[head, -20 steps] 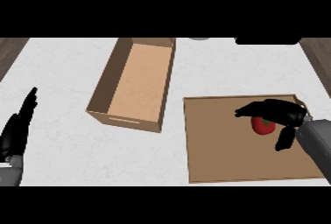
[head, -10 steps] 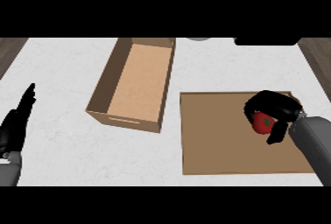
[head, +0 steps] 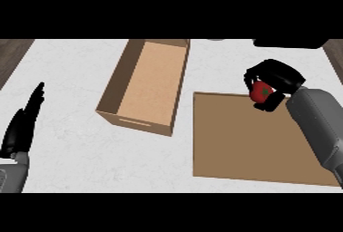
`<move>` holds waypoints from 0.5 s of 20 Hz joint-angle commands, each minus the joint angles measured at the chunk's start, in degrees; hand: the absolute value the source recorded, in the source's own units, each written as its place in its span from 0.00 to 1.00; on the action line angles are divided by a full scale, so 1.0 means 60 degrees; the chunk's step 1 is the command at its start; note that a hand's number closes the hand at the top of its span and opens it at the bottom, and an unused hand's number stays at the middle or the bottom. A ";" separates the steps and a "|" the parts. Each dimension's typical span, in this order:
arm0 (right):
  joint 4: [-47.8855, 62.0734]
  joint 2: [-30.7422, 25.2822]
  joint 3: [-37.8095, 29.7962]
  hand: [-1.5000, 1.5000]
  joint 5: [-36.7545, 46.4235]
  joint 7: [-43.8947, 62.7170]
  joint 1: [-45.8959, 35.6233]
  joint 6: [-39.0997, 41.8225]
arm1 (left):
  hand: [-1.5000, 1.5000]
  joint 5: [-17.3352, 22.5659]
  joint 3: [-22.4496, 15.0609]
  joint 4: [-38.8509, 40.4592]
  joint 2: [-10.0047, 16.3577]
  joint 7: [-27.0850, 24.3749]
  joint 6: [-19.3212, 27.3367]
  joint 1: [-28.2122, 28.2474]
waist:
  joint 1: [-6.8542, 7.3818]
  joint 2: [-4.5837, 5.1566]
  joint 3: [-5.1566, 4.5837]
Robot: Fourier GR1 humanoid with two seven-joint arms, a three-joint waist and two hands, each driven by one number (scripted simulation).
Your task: Pick the tomato from the tray and place it in the cardboard box
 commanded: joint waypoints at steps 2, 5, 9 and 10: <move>0.1679 0.0234 -0.0755 1.00 -0.0009 0.0202 -0.1855 -0.0791 | 0.50 0.0111 0.0001 -0.0077 0.0062 -0.0005 -0.0293 -0.0149 | 0.0254 0.0078 0.0020; 0.1729 -0.0015 -0.1313 1.00 -0.0504 -0.0370 -0.2586 -0.0726 | 0.50 -0.0162 -0.0143 -0.0296 -0.0148 0.0096 0.0042 0.0094 | 0.0135 0.0006 0.0017; 0.1791 0.0160 -0.1830 1.00 -0.1068 -0.1747 -0.3049 -0.1129 | 0.50 -0.0013 0.0011 -0.0187 0.0029 0.0372 -0.0212 -0.0223 | 0.0117 0.0025 0.0019; 0.2052 0.0267 -0.1818 1.00 -0.1023 -0.2048 -0.3034 -0.1244 | 0.50 0.0120 0.0193 -0.0047 0.0108 0.0152 -0.0299 -0.0111 | 0.0079 0.0021 0.0011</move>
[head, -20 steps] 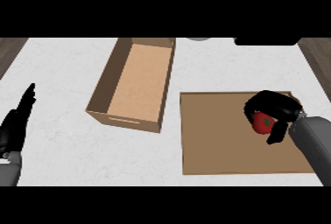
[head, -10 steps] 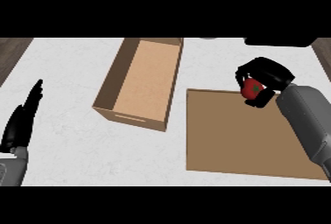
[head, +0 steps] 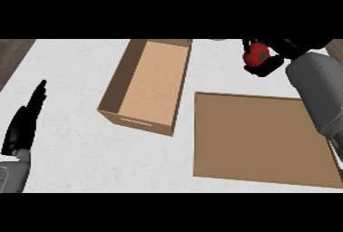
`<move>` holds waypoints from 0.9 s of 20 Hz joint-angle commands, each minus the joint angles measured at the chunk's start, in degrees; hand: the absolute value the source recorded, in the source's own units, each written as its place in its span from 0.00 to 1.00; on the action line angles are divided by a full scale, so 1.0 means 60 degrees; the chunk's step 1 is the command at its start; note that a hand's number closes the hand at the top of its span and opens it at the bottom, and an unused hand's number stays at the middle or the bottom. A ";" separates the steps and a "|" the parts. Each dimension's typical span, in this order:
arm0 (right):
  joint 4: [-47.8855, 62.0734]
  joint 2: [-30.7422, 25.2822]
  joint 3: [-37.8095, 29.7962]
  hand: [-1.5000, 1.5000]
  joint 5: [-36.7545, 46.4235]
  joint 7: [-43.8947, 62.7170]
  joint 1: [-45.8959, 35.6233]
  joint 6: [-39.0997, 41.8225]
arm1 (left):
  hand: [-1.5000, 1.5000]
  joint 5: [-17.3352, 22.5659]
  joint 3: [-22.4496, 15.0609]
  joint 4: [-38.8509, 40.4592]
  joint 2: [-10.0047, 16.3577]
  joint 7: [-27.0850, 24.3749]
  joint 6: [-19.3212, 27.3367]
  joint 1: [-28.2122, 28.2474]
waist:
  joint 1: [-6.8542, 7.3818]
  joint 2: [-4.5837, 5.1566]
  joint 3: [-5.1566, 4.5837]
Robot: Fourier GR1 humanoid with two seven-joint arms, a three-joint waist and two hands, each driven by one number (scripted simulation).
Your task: Pick the tomato from the tray and place it in the cardboard box
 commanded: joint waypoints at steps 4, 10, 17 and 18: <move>0.0853 0.0713 -0.0428 1.00 -0.0351 -0.0723 -0.1568 0.0333 | 0.50 0.0185 0.0311 0.0259 0.0188 -0.0132 -0.0302 0.0046 | -0.0079 -0.0026 -0.0017; 0.1146 0.1652 -0.0765 1.00 -0.0881 0.0070 -0.2656 0.1859 | 0.50 -0.0071 0.0293 -0.0061 0.0138 -0.0081 -0.0098 0.0313 | -0.0205 -0.0112 -0.0021; 0.1703 0.3200 -0.1322 1.00 -0.1321 0.1776 -0.3604 0.1426 | 0.50 -0.0253 0.0076 -0.0124 -0.0215 0.0171 0.0016 0.0163 | -0.0124 -0.0065 -0.0024; 0.1839 0.3327 -0.1417 1.00 -0.1406 0.1804 -0.3454 0.1360 | 0.50 -0.0118 0.0286 0.0375 -0.0016 -0.0493 -0.0205 0.0295 | -0.0137 -0.0042 -0.0030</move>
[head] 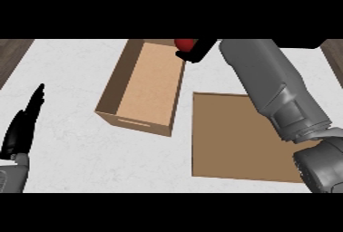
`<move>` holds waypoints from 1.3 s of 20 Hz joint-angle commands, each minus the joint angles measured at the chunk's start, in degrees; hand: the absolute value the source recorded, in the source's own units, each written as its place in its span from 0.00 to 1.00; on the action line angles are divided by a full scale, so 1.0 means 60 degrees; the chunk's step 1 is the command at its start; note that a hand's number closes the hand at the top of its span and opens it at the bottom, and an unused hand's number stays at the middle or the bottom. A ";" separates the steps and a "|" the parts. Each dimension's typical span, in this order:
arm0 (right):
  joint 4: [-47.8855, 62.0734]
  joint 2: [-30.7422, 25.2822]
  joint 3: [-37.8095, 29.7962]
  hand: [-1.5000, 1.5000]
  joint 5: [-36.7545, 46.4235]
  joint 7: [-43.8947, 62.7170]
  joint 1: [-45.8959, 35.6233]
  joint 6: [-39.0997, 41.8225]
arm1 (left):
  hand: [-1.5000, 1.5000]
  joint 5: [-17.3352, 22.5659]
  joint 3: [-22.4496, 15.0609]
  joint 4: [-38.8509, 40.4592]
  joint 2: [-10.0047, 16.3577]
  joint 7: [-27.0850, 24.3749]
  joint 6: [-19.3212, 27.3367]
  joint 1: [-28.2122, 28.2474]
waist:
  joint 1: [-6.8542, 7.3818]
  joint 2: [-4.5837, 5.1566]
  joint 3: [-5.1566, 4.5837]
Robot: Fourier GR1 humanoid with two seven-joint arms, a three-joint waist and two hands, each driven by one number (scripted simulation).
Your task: Pick the tomato from the tray and place it in the cardboard box
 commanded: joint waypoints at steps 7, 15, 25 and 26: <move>0.0999 0.1378 -0.0322 1.00 -0.0407 0.1657 -0.1006 -0.0172 | 0.50 -0.0181 -0.0142 -0.0191 -0.0242 -0.0180 0.0071 0.0065 | 0.0355 0.0106 -0.0012; 0.1702 0.1404 0.0139 1.00 -0.0538 0.2336 -0.1350 -0.0949 | 0.50 -0.0305 -0.0247 0.0578 -0.0215 -0.0155 -0.0150 -0.1150 | 0.0778 0.0278 -0.0033; 0.2441 0.1408 -0.0108 0.00 -0.1053 0.3422 -0.1263 -0.0568 | 0.50 -0.0455 -0.0538 0.0555 -0.0400 -0.0003 -0.0253 -0.1410 | 0.1259 0.0359 -0.0029; 0.2461 0.1408 -0.0111 0.00 -0.1082 0.2907 -0.0798 -0.0654 | 0.50 -0.0564 -0.0675 0.0586 -0.0635 0.0016 -0.0082 -0.1377 | 0.1204 0.0353 -0.0023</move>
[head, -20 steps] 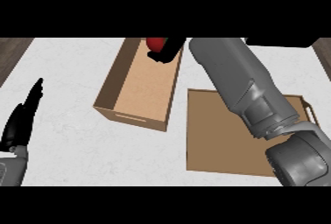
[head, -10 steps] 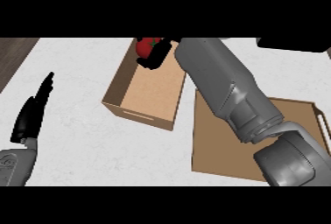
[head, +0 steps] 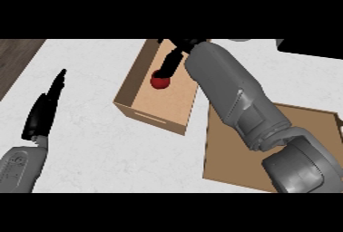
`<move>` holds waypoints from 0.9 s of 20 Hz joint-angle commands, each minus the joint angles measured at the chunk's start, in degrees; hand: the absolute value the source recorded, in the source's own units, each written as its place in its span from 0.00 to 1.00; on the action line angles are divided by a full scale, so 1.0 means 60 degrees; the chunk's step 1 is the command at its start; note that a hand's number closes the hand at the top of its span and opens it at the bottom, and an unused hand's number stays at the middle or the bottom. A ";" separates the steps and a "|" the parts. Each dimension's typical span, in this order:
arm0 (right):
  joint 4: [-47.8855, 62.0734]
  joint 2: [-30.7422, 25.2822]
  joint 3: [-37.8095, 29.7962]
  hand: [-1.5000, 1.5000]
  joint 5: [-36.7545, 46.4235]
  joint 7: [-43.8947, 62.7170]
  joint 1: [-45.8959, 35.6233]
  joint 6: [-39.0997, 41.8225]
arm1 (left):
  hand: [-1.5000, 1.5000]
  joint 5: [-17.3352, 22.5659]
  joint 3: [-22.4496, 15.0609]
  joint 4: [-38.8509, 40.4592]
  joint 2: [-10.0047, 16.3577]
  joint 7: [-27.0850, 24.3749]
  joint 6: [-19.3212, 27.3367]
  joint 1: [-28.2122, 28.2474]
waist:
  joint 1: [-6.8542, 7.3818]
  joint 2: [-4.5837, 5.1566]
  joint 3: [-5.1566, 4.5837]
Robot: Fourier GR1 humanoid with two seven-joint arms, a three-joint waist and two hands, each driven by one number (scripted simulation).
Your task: Pick the tomato from the tray and place it in the cardboard box
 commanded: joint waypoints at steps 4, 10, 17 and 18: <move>-0.0148 0.0004 -0.0428 0.00 -0.0558 -0.0446 0.0162 -0.0349 | 0.50 -0.0160 -0.0205 0.0153 -0.0221 -0.0016 0.0055 -0.0161 | 0.0246 0.0038 0.0007; -0.0512 0.0004 -0.1360 0.00 -0.1617 -0.1120 0.0186 -0.0631 | 0.50 -0.0180 -0.0069 0.0117 -0.0155 0.0086 0.0148 -0.0167 | 0.0039 0.0022 0.0018; -0.0886 -0.0149 -0.2221 0.00 -0.2449 -0.1722 0.0589 -0.0080 | 0.50 0.0104 0.0441 -0.0142 0.0358 -0.0042 -0.0056 0.0453 | -0.0458 -0.0061 0.0028; -0.0850 -0.0554 -0.2452 0.00 -0.2664 -0.1422 0.0416 0.0207 | 0.50 0.0089 0.0226 -0.0351 0.0036 -0.0128 0.0038 0.0722 | -0.0320 -0.0025 0.0029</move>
